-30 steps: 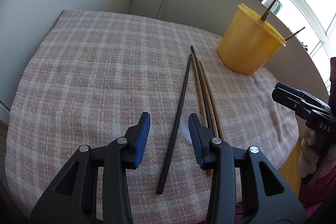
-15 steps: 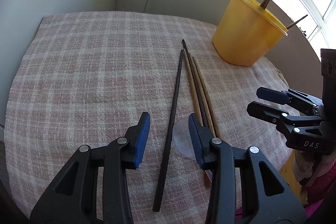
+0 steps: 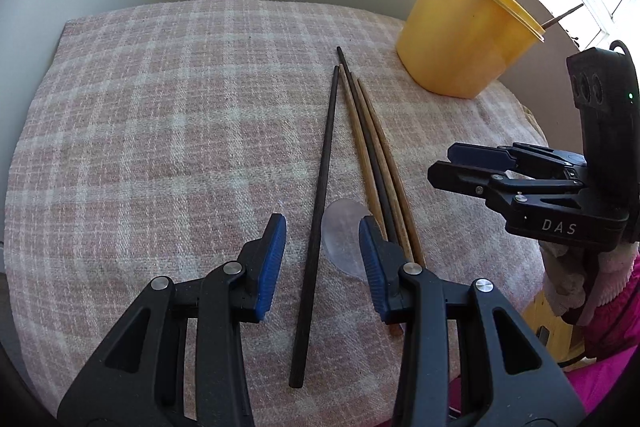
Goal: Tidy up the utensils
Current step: 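Close left gripper on a black chopstick while right gripper grasps a red-tipped wooden chopstick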
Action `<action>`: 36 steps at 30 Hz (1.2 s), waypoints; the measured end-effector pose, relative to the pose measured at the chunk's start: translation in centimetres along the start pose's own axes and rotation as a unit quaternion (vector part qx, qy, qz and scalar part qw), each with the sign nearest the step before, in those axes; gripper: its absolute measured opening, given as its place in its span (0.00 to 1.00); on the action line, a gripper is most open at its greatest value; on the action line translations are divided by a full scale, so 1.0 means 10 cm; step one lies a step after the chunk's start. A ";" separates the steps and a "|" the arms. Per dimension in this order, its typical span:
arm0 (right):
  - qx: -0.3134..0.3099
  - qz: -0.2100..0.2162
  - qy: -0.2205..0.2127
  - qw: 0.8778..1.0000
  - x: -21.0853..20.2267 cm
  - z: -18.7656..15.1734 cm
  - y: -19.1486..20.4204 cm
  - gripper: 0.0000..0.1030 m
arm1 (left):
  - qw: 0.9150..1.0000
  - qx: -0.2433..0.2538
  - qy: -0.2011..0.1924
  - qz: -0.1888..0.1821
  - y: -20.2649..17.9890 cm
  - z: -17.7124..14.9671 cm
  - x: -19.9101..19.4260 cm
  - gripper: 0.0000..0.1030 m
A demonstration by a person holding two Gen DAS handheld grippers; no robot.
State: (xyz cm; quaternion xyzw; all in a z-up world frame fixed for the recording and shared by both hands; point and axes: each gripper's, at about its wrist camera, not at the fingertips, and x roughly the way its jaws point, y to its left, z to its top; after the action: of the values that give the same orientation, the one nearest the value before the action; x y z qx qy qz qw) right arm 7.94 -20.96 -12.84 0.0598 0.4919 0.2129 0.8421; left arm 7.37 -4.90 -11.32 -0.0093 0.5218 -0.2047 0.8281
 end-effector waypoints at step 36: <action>0.016 0.000 0.033 0.999 0.38 0.21 0.14 0.20 | 0.998 0.048 0.009 0.046 -0.17 0.64 0.83 0.11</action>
State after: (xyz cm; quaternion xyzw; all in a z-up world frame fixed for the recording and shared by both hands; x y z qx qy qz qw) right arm 10.96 -17.87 -14.42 0.0663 0.5229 0.2069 0.8242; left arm 15.44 -10.60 -15.22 0.0559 0.5186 -0.1909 0.8315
